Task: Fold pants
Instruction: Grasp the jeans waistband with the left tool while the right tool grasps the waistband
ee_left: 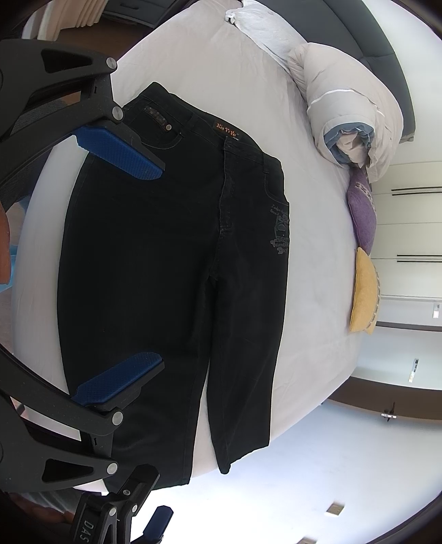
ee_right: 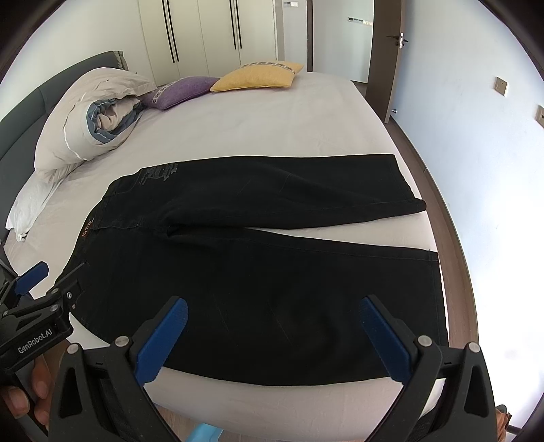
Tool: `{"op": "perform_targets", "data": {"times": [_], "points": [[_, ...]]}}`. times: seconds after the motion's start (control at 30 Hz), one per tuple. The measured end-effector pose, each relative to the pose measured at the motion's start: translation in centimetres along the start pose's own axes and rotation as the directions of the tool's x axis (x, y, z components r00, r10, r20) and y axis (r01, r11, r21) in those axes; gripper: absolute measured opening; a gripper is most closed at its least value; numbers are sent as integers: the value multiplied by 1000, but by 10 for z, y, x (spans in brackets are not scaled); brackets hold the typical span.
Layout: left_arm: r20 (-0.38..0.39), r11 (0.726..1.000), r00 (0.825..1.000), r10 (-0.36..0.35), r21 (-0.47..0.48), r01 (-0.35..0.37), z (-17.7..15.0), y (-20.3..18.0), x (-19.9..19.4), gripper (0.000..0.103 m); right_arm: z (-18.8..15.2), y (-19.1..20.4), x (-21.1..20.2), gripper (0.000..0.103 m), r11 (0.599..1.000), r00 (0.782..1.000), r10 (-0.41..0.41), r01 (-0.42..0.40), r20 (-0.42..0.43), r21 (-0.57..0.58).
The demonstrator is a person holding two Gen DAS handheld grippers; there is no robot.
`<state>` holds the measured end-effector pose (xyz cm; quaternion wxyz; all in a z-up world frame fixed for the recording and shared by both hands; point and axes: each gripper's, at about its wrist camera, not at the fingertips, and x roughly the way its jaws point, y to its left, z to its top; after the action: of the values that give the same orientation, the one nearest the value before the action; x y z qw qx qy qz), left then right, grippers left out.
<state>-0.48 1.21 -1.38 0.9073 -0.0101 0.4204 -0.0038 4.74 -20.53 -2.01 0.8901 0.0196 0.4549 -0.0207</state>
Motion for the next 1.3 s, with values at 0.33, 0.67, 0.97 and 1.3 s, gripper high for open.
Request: {"op": "perform_targets", "data": {"times": [0.33, 0.67, 0.97, 1.3], "points": [[56, 998, 996, -67, 6, 66, 6, 13, 8, 103, 10, 0, 8, 103, 996, 998, 68, -67, 5, -59], [69, 966, 987, -142, -206, 154, 70, 102, 71, 103, 81, -6, 48, 103, 938, 954, 295, -278, 54, -206], [-104, 979, 983, -149, -154, 132, 174, 152, 190, 103, 163, 16, 122, 101, 781, 895, 446, -391, -3, -488], [-90, 920, 948, -305, -285, 269, 267, 185, 292, 102, 233, 23, 231, 86, 684, 848, 506, -506, -159, -526]]}}
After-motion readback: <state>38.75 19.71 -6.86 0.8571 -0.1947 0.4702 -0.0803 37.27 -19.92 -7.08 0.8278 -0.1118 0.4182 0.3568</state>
